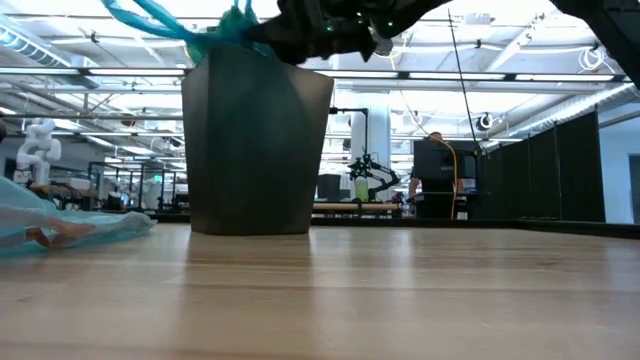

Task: Place trash/remove bag and relplace
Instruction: Remove the blue trash bag from the black trash bin

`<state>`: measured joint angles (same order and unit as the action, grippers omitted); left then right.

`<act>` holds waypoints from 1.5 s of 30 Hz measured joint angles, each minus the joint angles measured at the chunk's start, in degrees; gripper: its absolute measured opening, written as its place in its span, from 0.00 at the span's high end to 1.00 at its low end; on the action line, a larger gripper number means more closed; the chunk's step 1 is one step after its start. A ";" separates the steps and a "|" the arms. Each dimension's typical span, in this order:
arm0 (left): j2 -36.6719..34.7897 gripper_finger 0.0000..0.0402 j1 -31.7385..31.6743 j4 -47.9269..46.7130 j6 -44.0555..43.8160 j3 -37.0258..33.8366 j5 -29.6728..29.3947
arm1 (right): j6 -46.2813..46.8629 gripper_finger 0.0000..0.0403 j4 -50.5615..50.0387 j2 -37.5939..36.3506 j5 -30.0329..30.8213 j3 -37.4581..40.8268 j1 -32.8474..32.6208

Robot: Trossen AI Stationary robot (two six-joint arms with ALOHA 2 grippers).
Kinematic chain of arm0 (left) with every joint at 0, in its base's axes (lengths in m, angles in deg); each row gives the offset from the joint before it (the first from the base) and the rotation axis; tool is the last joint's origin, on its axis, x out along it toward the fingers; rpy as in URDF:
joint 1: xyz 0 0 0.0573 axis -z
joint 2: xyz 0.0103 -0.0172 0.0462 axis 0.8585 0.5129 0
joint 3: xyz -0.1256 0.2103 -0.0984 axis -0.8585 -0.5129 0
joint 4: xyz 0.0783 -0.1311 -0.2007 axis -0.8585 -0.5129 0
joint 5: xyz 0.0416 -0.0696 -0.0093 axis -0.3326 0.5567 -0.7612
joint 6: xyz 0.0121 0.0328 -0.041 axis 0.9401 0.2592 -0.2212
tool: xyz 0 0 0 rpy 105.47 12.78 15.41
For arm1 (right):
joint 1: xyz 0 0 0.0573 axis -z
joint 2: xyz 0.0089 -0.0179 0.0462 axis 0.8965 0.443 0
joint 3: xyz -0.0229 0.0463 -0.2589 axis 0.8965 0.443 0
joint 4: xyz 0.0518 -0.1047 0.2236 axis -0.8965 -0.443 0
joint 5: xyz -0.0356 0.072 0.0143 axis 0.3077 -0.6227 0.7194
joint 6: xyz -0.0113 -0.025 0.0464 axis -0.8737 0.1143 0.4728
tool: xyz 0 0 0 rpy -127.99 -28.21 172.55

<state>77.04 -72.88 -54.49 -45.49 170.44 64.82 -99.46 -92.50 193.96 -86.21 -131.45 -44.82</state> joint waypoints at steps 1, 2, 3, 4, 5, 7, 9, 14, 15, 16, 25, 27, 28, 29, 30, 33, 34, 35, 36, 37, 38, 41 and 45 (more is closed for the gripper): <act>0.09 0.87 0.00 -0.02 0.00 0.00 0.00 | 0.76 0.18 1.45 0.37 0.00 0.00 -0.55; 0.22 0.87 0.00 0.00 0.00 0.00 0.00 | 1.42 0.18 3.23 0.97 -0.09 0.00 -1.20; 0.28 0.87 0.00 0.00 0.00 0.00 0.00 | 2.15 0.18 4.91 1.51 -0.08 -0.02 -1.78; 0.32 0.87 0.00 0.00 0.00 0.00 0.00 | 3.09 0.18 6.49 2.15 -0.07 -0.02 -2.24; 0.36 0.87 0.00 0.00 0.02 0.00 0.00 | 3.80 0.18 8.15 2.84 -0.03 -0.02 -2.66; 0.37 0.87 0.00 -0.03 0.03 -0.04 0.00 | 5.16 0.18 9.97 3.84 0.14 0.00 -3.46; 0.55 0.87 0.00 0.12 0.03 -0.04 0.00 | 6.44 0.18 11.68 4.47 0.20 0.00 -4.02; 1.07 0.87 0.00 0.44 0.04 -0.04 0.00 | 8.53 0.18 12.71 5.87 0.54 -0.36 -4.93; 1.14 0.87 0.00 0.50 0.07 -0.04 0.00 | 8.52 0.18 12.33 6.22 0.75 -0.67 -5.10; 1.21 0.87 0.00 0.69 0.05 -0.04 0.00 | 8.54 0.18 12.24 6.65 1.56 -1.39 -5.25; 1.52 0.87 -0.01 1.09 0.07 -0.04 0.00 | 5.51 0.41 1.55 10.93 4.79 -10.44 -5.96; 1.51 0.87 -0.01 1.04 0.08 -0.04 0.00 | 4.31 0.55 -0.73 11.44 4.90 -12.01 -6.00; 1.53 0.87 0.00 1.05 0.06 -0.04 0.01 | 3.78 0.64 -1.37 11.59 4.94 -12.36 -6.04; 1.51 0.87 0.00 1.05 0.03 -0.04 0.00 | 3.39 0.73 -1.40 11.70 5.27 -12.46 -6.04; 1.43 0.87 0.00 1.12 0.03 -0.04 0.01 | 3.17 0.83 -1.30 11.74 5.60 -12.46 -6.04; 0.97 0.87 -0.02 1.97 0.02 -0.07 0.00 | 2.53 0.96 -2.08 11.11 6.61 -12.46 -5.97; 0.80 0.87 -0.02 2.61 0.02 -0.07 0.00 | 2.55 0.97 -2.47 10.87 7.08 -12.46 -5.84; 0.51 0.87 -0.02 2.99 0.02 -0.05 0.00 | 2.48 0.98 -3.35 10.26 7.79 -12.44 -5.63; 0.16 0.87 -0.02 3.21 0.02 -0.07 0.00 | 2.20 0.99 -4.34 9.65 8.19 -12.38 -5.39; -0.18 0.87 0.00 3.62 0.00 -0.07 0.00 | 1.97 0.99 -4.44 9.04 9.13 -12.37 -5.18; -0.56 0.87 0.00 4.31 0.00 -0.07 -0.01 | 1.90 0.99 -4.50 8.24 9.72 -12.37 -4.91; -1.84 0.87 -0.02 6.35 -0.48 -0.07 -1.16 | 1.87 1.00 -4.52 5.86 10.14 -12.37 -4.17; -3.21 0.87 -0.02 7.98 -1.40 -0.07 -1.33 | 1.37 1.00 -4.24 2.57 12.18 -12.37 -3.33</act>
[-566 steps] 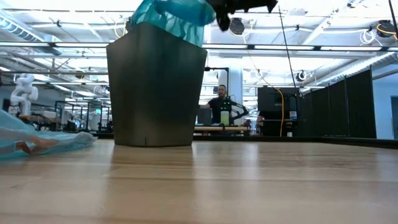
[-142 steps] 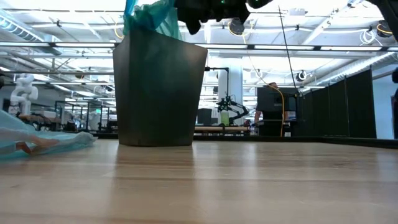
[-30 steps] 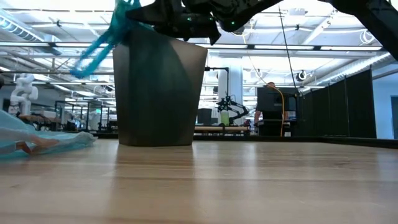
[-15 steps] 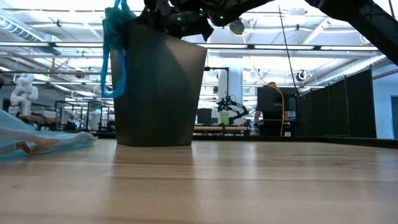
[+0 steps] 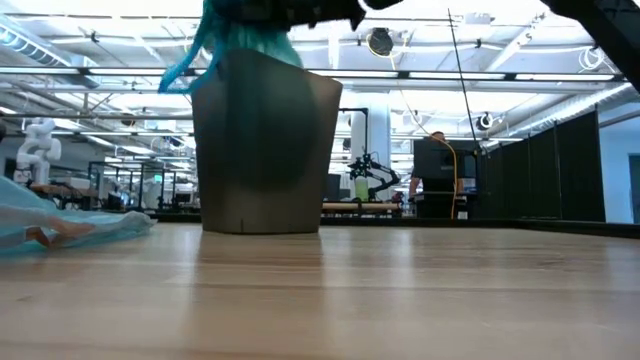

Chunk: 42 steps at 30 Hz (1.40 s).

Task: Place trash/remove bag and relplace
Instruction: Remove the blue trash bag from the black trash bin

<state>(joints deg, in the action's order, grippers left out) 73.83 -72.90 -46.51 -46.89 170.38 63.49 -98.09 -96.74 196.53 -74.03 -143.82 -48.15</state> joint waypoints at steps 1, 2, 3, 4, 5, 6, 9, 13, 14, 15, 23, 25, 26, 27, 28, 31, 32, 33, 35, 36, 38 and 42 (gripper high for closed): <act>-0.42 0.87 0.02 0.01 0.00 0.00 0.04 | -0.02 1.00 0.55 -0.73 0.00 0.00 0.21; -0.87 0.87 0.00 0.04 0.00 0.00 0.04 | 0.01 1.00 1.05 -1.59 0.20 0.00 0.38; -1.32 0.87 0.01 -0.06 0.00 0.00 0.05 | 0.07 1.00 1.20 -2.33 0.23 0.00 0.58; -1.72 0.87 0.01 -0.23 -0.03 0.00 0.07 | 0.09 1.00 1.99 -2.99 0.31 0.00 0.68; -2.06 0.87 0.00 -0.22 -0.09 0.00 0.07 | 0.11 1.00 2.10 -3.84 0.45 0.00 0.97; -2.28 0.87 0.00 -0.28 -0.11 0.00 0.07 | 0.08 1.00 2.09 -4.55 0.87 0.00 1.03; -2.56 0.87 0.00 -1.92 -0.11 0.00 0.13 | -1.09 1.00 2.43 -7.24 4.04 0.00 1.43; -2.65 0.88 0.00 -3.53 -0.11 0.00 0.11 | -1.89 1.00 0.26 -11.79 5.06 -1.25 2.98; -2.59 0.88 0.00 -3.66 -0.09 0.00 0.12 | -1.96 1.00 -0.47 -13.05 6.10 -1.81 3.47; -2.58 0.88 0.02 -3.87 -0.09 0.00 0.13 | -2.46 1.00 -1.92 -14.36 7.55 -2.43 3.99; -2.47 0.88 0.02 -4.26 -0.09 0.00 0.31 | -8.18 1.00 -16.56 -22.79 18.64 -12.37 8.10; -2.49 0.88 0.02 -4.39 -0.11 0.00 0.31 | -9.26 1.00 -20.18 -24.89 21.46 -13.22 9.28; -2.52 0.88 0.01 -4.65 -0.11 0.00 0.31 | -9.43 1.00 -21.75 -26.06 22.95 -13.22 10.00; -2.54 0.88 0.00 -5.05 -0.11 0.00 0.31 | -9.29 1.00 -23.53 -27.17 24.32 -13.22 10.84; -2.54 0.88 0.01 -5.55 -0.12 0.00 0.31 | -8.63 1.00 -25.48 -28.16 25.54 -13.22 11.66; -2.47 0.88 0.02 -6.77 -1.57 0.00 0.31 | -6.18 1.00 -31.79 -30.53 28.57 -13.17 14.03; -2.46 0.88 0.02 -6.89 -2.03 0.00 0.31 | -5.48 1.00 -33.72 -31.37 29.66 -12.62 14.65; -2.47 0.88 0.02 -7.13 -2.52 0.00 0.31 | -4.89 1.00 -35.01 -32.28 30.88 -11.35 14.97; -2.47 0.88 0.02 -7.20 -2.97 0.00 0.31 | -4.47 1.00 -35.30 -34.68 33.01 -6.71 15.25; -2.47 0.88 0.02 -7.16 -2.97 0.00 0.28 | -4.45 1.00 -34.69 -36.17 34.18 -3.34 15.23; -2.48 0.88 0.00 -7.14 -2.99 0.00 0.28 | -3.55 1.00 -30.87 -39.82 35.87 5.17 15.14; -2.47 0.88 0.00 -7.17 -2.99 0.00 0.28 | -1.04 1.00 -15.51 -49.53 36.41 26.86 15.89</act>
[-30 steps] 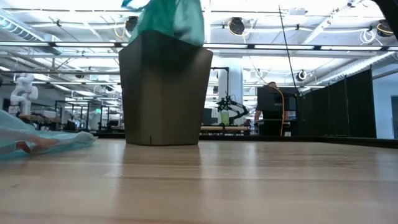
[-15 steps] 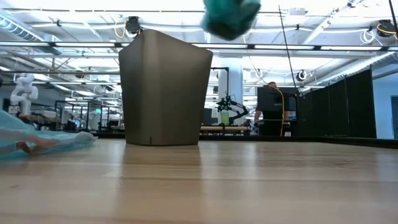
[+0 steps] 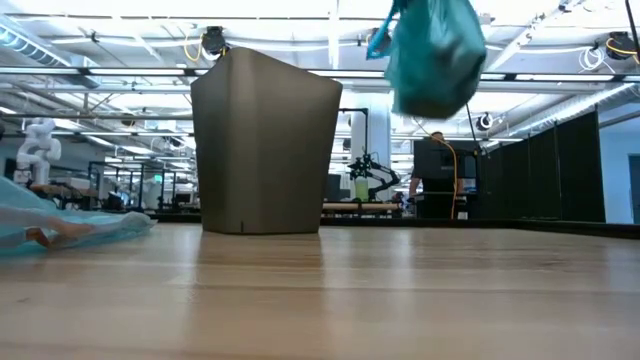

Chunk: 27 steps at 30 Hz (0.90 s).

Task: Place trash/remove bag and relplace
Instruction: Remove the blue trash bag from the black trash bin

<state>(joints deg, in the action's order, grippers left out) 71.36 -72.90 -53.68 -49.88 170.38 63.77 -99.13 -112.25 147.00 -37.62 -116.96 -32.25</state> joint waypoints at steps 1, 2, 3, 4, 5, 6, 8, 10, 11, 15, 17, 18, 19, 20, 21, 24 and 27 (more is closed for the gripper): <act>0.00 0.88 0.00 -0.02 0.00 0.00 0.00 | 0.56 1.00 3.81 -2.22 0.47 5.23 0.49; 0.00 0.88 0.02 -0.07 0.00 0.00 -0.02 | 1.12 1.00 6.84 -4.40 1.43 10.25 0.88; 0.00 0.88 0.02 -0.18 0.00 0.00 -0.02 | 1.58 1.00 9.22 -6.35 2.51 15.01 1.26; 0.00 0.88 0.02 -0.22 0.00 0.00 -0.02 | 2.18 1.00 11.62 -8.02 3.50 19.34 1.68; 0.00 0.88 0.01 -0.24 -0.01 0.00 -0.06 | 2.83 1.00 13.73 -9.55 4.61 23.28 2.19; 0.00 0.88 0.02 -0.42 -0.06 0.00 -0.08 | 3.40 1.00 15.37 -11.08 5.74 26.70 2.63; 0.00 0.88 0.00 -0.57 -0.13 0.00 -0.24 | 4.90 1.00 19.22 -13.60 8.29 33.13 3.56; 0.00 0.88 0.01 -0.69 -0.20 0.00 -0.24 | 6.13 1.00 22.96 -15.55 10.28 38.87 4.41; 0.00 0.88 0.00 -0.96 -0.51 0.00 -0.24 | 6.46 1.00 25.17 -16.21 11.00 41.71 4.82; 0.06 0.88 0.02 -2.39 -1.57 0.00 -0.24 | 9.21 1.00 37.98 -17.09 11.91 54.16 6.97; 0.22 0.88 0.01 -2.46 -1.57 0.00 -0.24 | 11.63 1.00 46.13 -16.69 13.36 60.69 7.98; 0.27 0.88 0.01 -2.47 -1.57 0.00 -0.24 | 12.28 1.00 50.17 -16.46 15.28 63.61 8.18; 0.44 0.88 0.01 -2.48 -1.56 0.00 -0.25 | 12.88 1.00 53.71 -16.25 17.48 66.32 8.35; 0.79 0.88 0.02 -2.47 -1.56 0.00 -0.24 | 13.26 1.00 56.43 -16.20 19.32 68.62 8.40; 1.13 0.88 0.01 -2.47 -1.57 0.00 -0.24 | 13.70 1.00 58.70 -16.21 21.00 70.58 8.40; 1.95 0.88 0.02 -2.87 -1.57 0.00 -0.24 | 16.63 1.00 61.44 -16.32 22.67 74.08 8.25; 2.98 0.88 0.02 -3.08 -1.57 0.00 -0.26 | 19.38 1.00 61.03 -15.33 23.56 75.79 8.23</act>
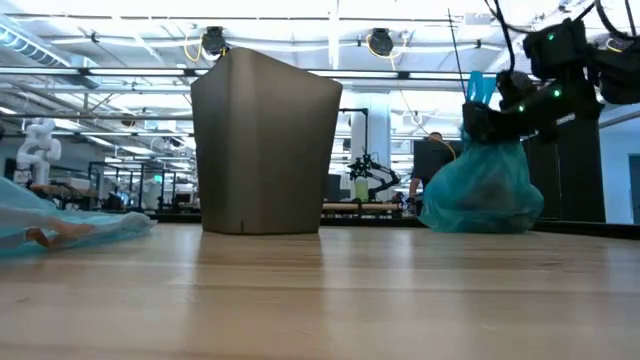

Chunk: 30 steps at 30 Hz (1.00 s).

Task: Place trash/remove bag and relplace
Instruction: Remove the blue trash bag from the black trash bin

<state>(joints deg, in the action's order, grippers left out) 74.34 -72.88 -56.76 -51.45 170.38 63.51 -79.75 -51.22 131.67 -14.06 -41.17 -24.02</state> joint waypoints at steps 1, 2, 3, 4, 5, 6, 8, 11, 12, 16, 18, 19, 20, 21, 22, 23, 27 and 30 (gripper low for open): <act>0.33 0.88 0.00 0.00 0.02 0.00 0.00 | 0.62 1.00 -0.43 0.58 0.16 0.43 0.00; 0.69 0.88 0.00 0.02 0.00 0.00 0.00 | 1.17 1.00 -0.66 1.31 0.20 0.86 0.04; 1.08 0.88 0.00 0.05 0.00 0.00 0.00 | 1.62 1.00 -0.71 2.10 0.31 1.23 0.11; 1.44 0.88 0.00 0.09 0.00 0.00 -0.02 | 2.12 1.00 -0.76 2.92 0.56 1.50 0.11; 1.73 0.88 0.00 0.12 0.00 0.00 -0.27 | 2.68 1.00 -0.75 3.83 1.02 1.73 0.08; 1.92 0.88 -0.01 0.14 -0.01 0.00 -0.75 | 3.23 1.00 -0.77 4.82 1.53 1.97 0.09; 2.25 0.88 0.00 0.20 -0.02 0.00 -1.62 | 4.70 1.00 -0.93 6.74 1.76 2.53 0.09; 2.81 0.88 0.00 0.21 -0.02 0.00 -1.88 | 6.31 1.00 -1.43 10.00 3.63 3.04 0.07; 2.95 0.88 0.00 0.20 -0.04 0.00 -1.88 | 6.86 1.00 -1.75 11.08 4.42 3.15 0.01; 3.03 0.88 -0.02 0.15 -0.10 0.00 -1.90 | 8.66 1.00 -2.00 15.00 4.69 3.16 -0.03; 2.99 0.88 -0.02 0.13 -1.17 0.00 -1.92 | 9.20 1.00 -1.90 16.13 4.64 3.16 -0.02; 2.99 0.88 -0.02 -0.02 -1.51 0.00 -1.92 | 9.32 1.00 -1.78 16.48 4.64 3.16 -0.02; 2.99 0.88 0.00 -0.47 -1.56 0.00 -1.92 | 9.35 1.00 -1.82 16.65 4.64 3.16 -0.02; 2.97 0.88 0.00 -0.91 -1.57 0.00 -1.92 | 9.32 1.00 -1.83 16.70 4.63 3.18 -0.02; 2.97 0.88 0.00 -1.22 -1.63 0.00 -1.92 | 9.31 1.00 -1.69 16.63 4.56 3.16 -0.02; 2.97 0.88 0.00 -1.76 -1.96 0.00 -1.92 | 9.29 1.00 -1.70 16.33 4.46 3.18 -0.02; 2.97 0.88 -0.02 -3.79 -3.01 0.00 -1.93 | 9.20 1.00 -0.78 14.10 3.43 3.14 -0.11; 2.97 0.88 0.00 -4.82 -3.06 0.00 -1.92 | 8.78 0.99 0.59 11.45 2.54 3.07 -0.33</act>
<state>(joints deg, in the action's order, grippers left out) 77.30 -72.88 -61.58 -54.51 170.38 61.59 -70.97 -50.63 143.12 -11.53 -38.10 -24.35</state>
